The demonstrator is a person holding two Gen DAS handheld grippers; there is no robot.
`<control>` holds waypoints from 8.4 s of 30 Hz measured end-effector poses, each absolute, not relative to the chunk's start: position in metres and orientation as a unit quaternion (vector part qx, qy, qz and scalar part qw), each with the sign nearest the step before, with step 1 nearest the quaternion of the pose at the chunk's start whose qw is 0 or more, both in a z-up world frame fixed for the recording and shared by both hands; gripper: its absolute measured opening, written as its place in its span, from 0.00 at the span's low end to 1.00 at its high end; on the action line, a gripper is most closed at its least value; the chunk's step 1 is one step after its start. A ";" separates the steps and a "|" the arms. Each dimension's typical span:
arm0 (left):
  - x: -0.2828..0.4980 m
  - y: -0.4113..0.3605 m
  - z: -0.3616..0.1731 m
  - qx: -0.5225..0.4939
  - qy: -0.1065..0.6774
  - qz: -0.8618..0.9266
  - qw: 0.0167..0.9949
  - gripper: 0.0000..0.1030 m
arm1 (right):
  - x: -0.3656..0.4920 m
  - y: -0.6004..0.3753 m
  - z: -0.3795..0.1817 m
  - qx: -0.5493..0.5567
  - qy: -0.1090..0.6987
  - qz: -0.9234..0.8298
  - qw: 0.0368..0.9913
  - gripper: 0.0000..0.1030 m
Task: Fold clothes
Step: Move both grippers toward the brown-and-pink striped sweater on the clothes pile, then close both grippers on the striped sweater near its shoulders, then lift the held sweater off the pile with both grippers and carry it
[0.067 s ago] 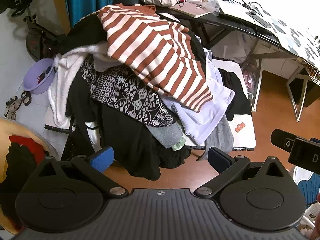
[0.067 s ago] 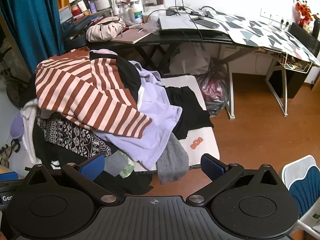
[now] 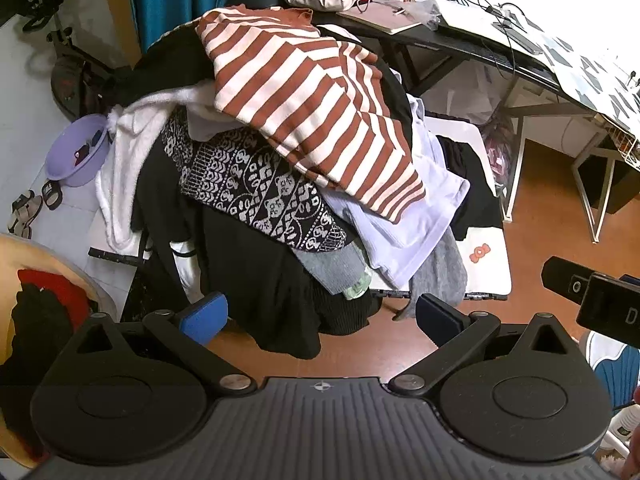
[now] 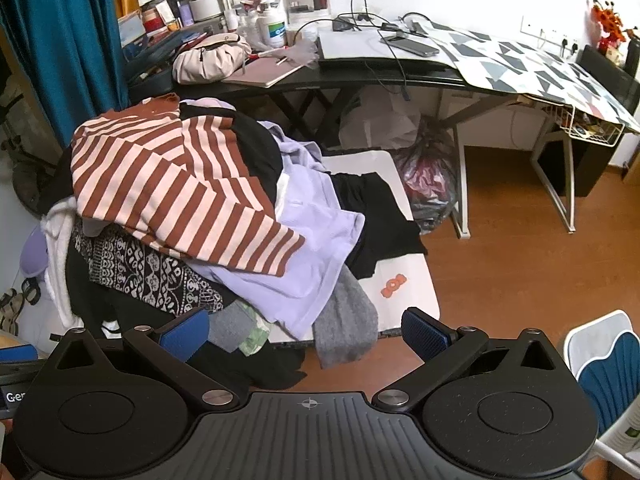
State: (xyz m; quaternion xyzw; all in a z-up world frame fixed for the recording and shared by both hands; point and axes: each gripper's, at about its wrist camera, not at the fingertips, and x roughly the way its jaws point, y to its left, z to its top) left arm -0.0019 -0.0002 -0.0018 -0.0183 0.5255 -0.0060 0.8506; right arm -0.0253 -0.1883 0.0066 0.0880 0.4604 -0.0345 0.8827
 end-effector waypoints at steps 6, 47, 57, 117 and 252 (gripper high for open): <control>-0.001 0.001 -0.005 -0.022 0.532 -0.006 0.847 0.99 | -0.025 -0.185 0.005 0.085 0.465 -0.036 0.881 0.99; -0.006 0.029 -0.012 -0.051 0.552 0.016 0.832 0.99 | -0.015 -0.163 0.002 0.051 0.476 -0.032 0.877 0.99; -0.011 0.050 0.002 -0.077 0.504 0.061 0.858 0.99 | -0.011 -0.160 0.001 0.061 0.476 -0.017 0.877 0.99; 0.039 0.085 -0.006 -0.080 0.499 0.109 0.856 0.99 | 0.051 -0.164 -0.001 0.006 0.399 0.047 0.916 0.99; 0.307 -0.750 0.039 0.064 0.121 -0.500 0.855 0.11 | 0.029 -0.982 0.138 0.177 -0.003 -0.255 0.951 0.09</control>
